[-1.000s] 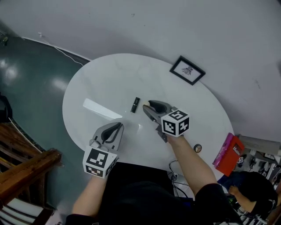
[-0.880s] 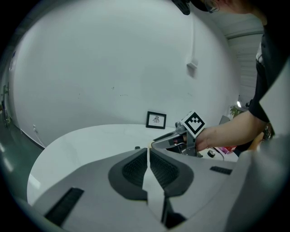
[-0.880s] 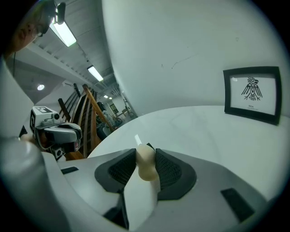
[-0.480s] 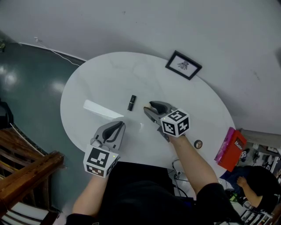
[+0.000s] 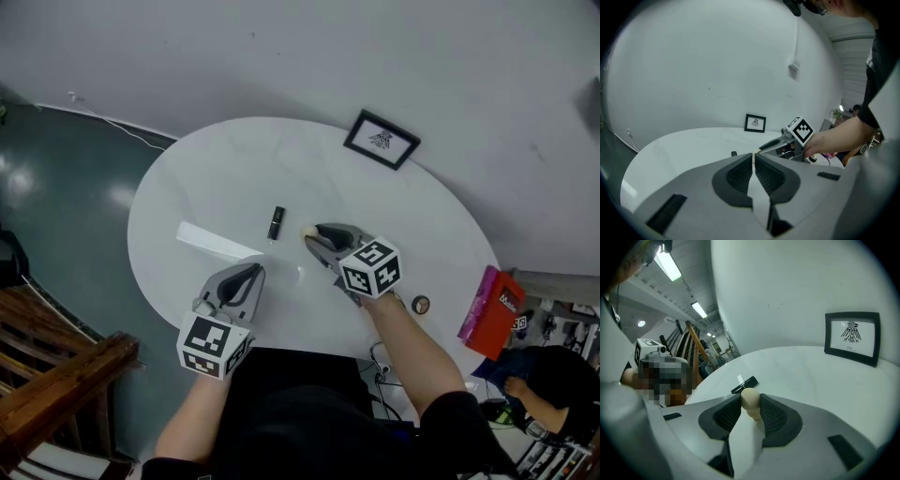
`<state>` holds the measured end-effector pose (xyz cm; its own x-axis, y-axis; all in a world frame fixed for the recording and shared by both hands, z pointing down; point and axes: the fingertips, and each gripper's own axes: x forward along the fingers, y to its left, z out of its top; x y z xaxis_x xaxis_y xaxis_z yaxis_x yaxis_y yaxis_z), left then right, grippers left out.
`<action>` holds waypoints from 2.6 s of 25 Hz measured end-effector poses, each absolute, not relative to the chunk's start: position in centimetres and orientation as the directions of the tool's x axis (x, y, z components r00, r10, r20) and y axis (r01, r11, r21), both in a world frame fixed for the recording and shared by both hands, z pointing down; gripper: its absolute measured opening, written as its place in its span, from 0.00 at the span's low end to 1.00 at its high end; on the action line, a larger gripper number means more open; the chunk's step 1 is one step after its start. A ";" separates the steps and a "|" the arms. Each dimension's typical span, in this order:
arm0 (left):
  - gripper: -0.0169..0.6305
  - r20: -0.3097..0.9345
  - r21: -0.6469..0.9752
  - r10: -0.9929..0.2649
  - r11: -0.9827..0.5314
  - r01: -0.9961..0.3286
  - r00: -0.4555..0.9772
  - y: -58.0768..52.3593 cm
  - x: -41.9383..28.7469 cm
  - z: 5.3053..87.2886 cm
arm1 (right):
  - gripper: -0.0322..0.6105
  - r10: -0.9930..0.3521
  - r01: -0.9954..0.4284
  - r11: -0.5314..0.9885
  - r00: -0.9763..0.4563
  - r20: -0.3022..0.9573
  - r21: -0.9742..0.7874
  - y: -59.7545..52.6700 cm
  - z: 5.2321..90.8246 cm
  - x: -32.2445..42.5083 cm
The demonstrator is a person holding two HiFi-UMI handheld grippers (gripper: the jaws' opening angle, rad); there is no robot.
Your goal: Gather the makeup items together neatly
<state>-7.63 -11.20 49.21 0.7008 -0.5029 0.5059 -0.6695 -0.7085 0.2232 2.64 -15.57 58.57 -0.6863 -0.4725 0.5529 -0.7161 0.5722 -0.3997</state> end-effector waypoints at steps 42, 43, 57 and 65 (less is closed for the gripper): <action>0.06 0.256 0.210 -0.360 -0.885 -0.415 0.897 -8.0 1.8 37.1 | 0.11 -0.834 -0.882 0.447 -0.471 0.288 -0.149 -5.3 37.2 11.5; 0.06 0.257 0.207 -0.346 -0.892 -0.401 0.902 -7.8 2.8 37.0 | 0.11 -0.846 -0.892 0.427 -0.452 0.283 -0.148 -4.6 37.0 12.7; 0.06 0.320 0.151 -0.229 -0.946 -0.288 0.919 -1.1 17.6 37.4 | 0.11 -0.874 -0.952 0.257 -0.303 0.379 -0.169 6.1 41.5 28.7; 0.06 0.382 0.161 -0.247 -0.931 -0.327 0.890 1.6 21.2 39.6 | 0.14 -0.803 -0.907 0.331 -0.415 0.427 -0.259 8.4 46.7 30.3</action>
<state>21.21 1.61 39.64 0.8905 -0.2470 0.3822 -0.3272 -0.9312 0.1605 30.33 8.43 46.73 -0.4150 -0.8033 0.4271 -0.9074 0.3311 -0.2590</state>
